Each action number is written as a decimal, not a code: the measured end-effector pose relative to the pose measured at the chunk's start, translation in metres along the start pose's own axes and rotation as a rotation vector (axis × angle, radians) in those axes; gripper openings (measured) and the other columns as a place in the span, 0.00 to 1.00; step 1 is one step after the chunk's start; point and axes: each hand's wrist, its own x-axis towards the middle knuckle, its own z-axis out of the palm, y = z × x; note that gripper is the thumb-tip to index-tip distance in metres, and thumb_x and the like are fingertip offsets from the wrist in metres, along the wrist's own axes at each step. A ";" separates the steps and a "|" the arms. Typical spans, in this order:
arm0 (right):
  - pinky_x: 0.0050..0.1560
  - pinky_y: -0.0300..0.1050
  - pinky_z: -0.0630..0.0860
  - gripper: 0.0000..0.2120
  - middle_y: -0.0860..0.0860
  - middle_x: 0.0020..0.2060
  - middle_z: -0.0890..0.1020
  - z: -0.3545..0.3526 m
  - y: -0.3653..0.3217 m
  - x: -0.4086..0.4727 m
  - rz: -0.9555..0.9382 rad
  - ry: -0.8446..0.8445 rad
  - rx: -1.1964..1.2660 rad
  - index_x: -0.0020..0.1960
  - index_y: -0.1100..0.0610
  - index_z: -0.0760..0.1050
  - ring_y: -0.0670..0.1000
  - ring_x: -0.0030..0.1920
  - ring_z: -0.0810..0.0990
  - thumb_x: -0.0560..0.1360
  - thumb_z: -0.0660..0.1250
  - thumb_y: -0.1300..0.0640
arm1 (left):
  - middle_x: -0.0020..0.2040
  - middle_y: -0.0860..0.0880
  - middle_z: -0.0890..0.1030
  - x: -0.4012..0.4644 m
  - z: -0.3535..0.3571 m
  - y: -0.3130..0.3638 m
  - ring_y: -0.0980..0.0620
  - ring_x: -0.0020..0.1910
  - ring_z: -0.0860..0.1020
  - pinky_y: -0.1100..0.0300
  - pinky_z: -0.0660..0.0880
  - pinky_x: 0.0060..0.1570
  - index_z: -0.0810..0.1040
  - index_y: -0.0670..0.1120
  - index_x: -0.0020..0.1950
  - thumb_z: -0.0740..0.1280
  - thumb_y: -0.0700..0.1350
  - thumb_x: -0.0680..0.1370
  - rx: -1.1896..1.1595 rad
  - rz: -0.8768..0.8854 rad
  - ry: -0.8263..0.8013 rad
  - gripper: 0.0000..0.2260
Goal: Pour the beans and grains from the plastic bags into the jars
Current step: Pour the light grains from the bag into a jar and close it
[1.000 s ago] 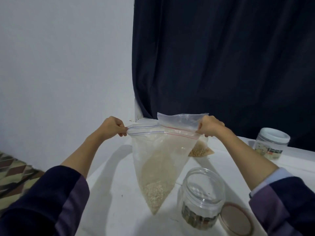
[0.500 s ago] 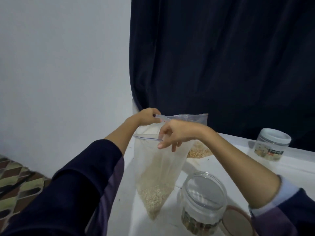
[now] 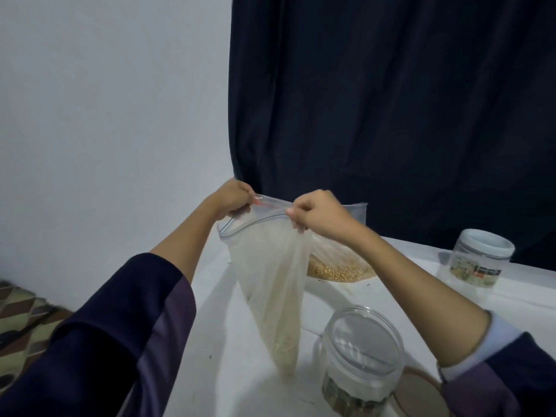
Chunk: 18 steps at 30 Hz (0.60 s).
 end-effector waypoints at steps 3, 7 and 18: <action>0.38 0.38 0.71 0.17 0.54 0.28 0.80 -0.025 0.004 -0.002 -0.032 0.083 -0.046 0.30 0.60 0.77 0.45 0.30 0.74 0.77 0.66 0.58 | 0.29 0.44 0.71 -0.003 -0.013 -0.006 0.48 0.26 0.66 0.61 0.64 0.28 0.77 0.38 0.40 0.65 0.31 0.70 -0.174 -0.049 0.238 0.03; 0.44 0.43 0.74 0.14 0.56 0.28 0.78 -0.052 0.038 -0.006 0.057 0.157 0.028 0.32 0.67 0.77 0.49 0.33 0.75 0.74 0.68 0.62 | 0.18 0.44 0.72 -0.015 -0.030 -0.011 0.49 0.17 0.67 0.68 0.64 0.20 0.72 0.35 0.32 0.58 0.32 0.69 -0.411 -0.156 0.392 0.07; 0.68 0.55 0.61 0.32 0.54 0.47 0.83 -0.021 0.046 0.005 0.187 -0.021 -0.295 0.39 0.62 0.83 0.54 0.56 0.75 0.80 0.53 0.38 | 0.27 0.38 0.79 -0.036 -0.005 -0.038 0.41 0.26 0.80 0.58 0.80 0.28 0.74 0.32 0.41 0.52 0.33 0.74 -0.558 -0.226 0.119 0.12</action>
